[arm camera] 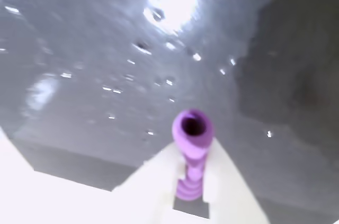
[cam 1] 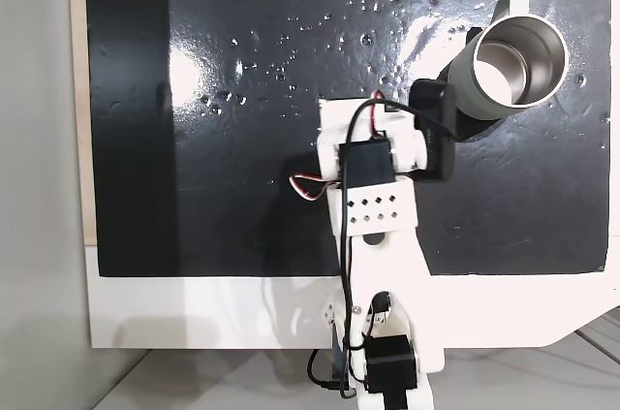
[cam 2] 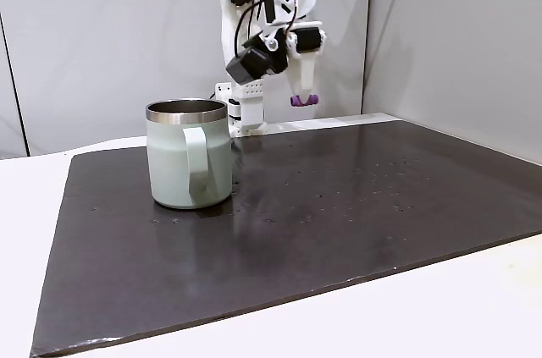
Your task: Grasp a pengrip and put it in the cup.
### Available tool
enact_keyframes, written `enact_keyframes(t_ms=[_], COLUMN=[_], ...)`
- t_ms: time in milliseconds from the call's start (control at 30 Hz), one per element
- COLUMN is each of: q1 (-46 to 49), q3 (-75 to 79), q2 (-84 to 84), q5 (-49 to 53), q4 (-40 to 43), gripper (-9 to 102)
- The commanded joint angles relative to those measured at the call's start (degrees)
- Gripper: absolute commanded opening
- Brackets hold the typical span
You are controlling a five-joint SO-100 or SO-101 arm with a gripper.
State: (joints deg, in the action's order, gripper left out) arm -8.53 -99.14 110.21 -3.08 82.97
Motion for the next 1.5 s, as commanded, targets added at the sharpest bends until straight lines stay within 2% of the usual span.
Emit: enact_keyframes(t_ms=[0,333,700,1033,1267,1467], q1=[6.59,20.92,28.92,33.66,33.49,32.26], q3=[5.89,14.15,16.96,11.6,7.38,5.27], q2=[4.66,5.45,4.22,3.25,1.05,0.0], q5=[7.47,28.39,41.22,48.08,50.71,51.15], q4=[2.29,4.57,-5.1,-23.55,-30.94,-32.96], gripper=[0,0,0,0,0,0])
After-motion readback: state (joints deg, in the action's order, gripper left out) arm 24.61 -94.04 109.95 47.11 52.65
